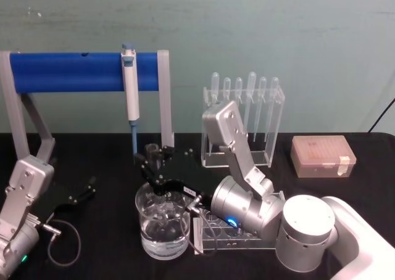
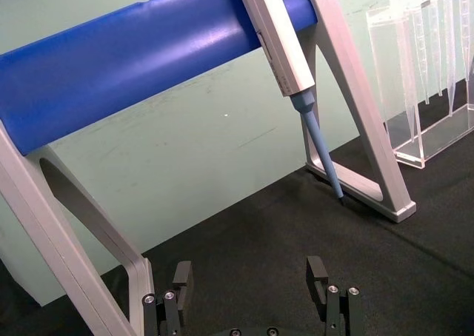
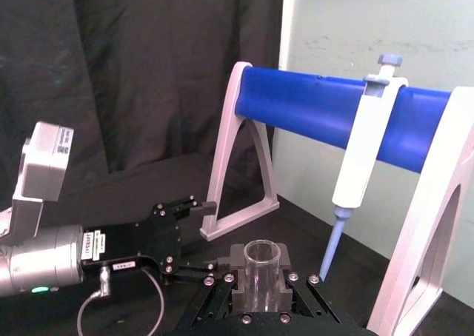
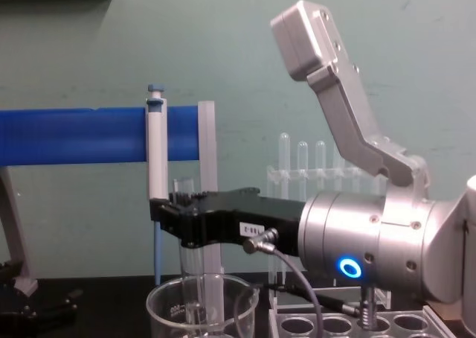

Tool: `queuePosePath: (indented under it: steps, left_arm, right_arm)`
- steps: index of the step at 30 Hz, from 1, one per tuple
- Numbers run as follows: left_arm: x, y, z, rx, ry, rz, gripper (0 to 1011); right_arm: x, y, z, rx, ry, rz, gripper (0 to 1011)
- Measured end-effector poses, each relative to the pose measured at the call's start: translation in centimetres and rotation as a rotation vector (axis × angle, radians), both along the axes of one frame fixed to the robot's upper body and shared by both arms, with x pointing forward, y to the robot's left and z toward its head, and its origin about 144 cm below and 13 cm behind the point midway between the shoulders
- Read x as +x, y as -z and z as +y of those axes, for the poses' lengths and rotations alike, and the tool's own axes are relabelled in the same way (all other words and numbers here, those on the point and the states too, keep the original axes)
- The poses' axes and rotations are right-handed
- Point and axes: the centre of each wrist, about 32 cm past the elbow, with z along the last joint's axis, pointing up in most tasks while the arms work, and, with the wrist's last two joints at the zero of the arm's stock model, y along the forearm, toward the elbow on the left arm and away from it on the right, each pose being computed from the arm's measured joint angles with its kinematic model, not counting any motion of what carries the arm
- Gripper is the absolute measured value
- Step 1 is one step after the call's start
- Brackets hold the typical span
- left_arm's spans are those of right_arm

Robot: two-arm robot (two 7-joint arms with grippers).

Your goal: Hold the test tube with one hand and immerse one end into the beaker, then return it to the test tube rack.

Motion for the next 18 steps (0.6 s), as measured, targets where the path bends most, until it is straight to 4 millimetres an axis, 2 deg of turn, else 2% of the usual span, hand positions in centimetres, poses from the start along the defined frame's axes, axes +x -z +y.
queuePosePath:
  steps: [18]
  left_arm:
    - [0.00,0.00,0.00,0.000,0.000,0.000,1000]
  right_arm:
    - [-0.37,0.54,-0.03,-0.001,0.011,0.011,223]
